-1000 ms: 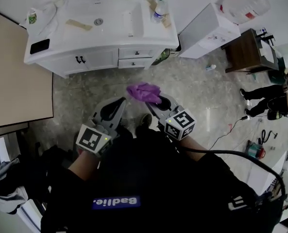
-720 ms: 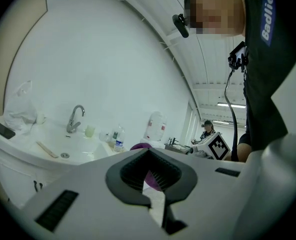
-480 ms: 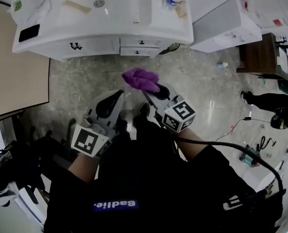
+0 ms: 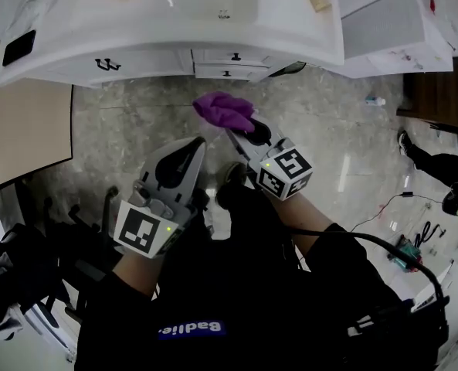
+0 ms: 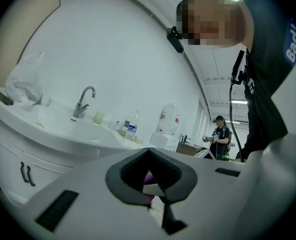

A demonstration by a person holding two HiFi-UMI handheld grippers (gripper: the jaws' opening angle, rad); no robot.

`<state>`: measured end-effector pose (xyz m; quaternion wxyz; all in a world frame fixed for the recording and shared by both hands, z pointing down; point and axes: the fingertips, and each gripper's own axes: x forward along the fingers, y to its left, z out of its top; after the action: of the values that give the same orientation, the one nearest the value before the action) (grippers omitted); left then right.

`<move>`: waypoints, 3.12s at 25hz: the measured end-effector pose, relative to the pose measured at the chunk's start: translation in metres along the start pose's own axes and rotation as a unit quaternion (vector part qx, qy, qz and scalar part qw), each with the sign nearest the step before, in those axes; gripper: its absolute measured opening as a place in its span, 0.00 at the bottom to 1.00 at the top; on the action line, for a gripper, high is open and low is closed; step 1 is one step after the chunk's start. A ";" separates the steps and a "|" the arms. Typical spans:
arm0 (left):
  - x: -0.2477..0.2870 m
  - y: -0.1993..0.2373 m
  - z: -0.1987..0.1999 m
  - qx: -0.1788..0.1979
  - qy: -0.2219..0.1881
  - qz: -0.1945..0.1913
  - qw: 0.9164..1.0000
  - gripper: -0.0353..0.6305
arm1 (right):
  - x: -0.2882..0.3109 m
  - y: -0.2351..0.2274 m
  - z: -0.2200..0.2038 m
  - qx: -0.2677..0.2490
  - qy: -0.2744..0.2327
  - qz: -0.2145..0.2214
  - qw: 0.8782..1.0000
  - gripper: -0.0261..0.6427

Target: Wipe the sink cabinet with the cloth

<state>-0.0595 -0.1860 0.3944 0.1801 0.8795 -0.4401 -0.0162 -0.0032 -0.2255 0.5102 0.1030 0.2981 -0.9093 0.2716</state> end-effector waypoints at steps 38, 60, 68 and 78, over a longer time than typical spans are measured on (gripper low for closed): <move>0.101 0.118 -0.222 0.051 -0.104 -0.046 0.992 0.06 | 0.054 -0.254 -0.045 -0.045 -0.198 -0.171 0.964 0.17; 0.066 0.132 -0.266 0.054 -0.075 -0.030 0.995 0.06 | 0.205 -0.148 -0.100 -0.048 -0.116 -0.002 0.992 0.17; 0.068 0.126 -0.262 0.054 -0.082 -0.042 0.994 0.06 | 0.149 -0.205 -0.087 -0.048 -0.122 -0.090 0.987 0.17; 0.080 0.114 -0.262 0.049 -0.079 -0.057 0.994 0.06 | 0.039 -0.303 -0.079 0.008 -0.158 -0.223 0.962 0.17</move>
<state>-0.0488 -0.2317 0.6874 0.1002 0.9069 -0.4024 -0.0744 0.1488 -0.4052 0.7208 0.0138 0.5334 -0.8220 0.1988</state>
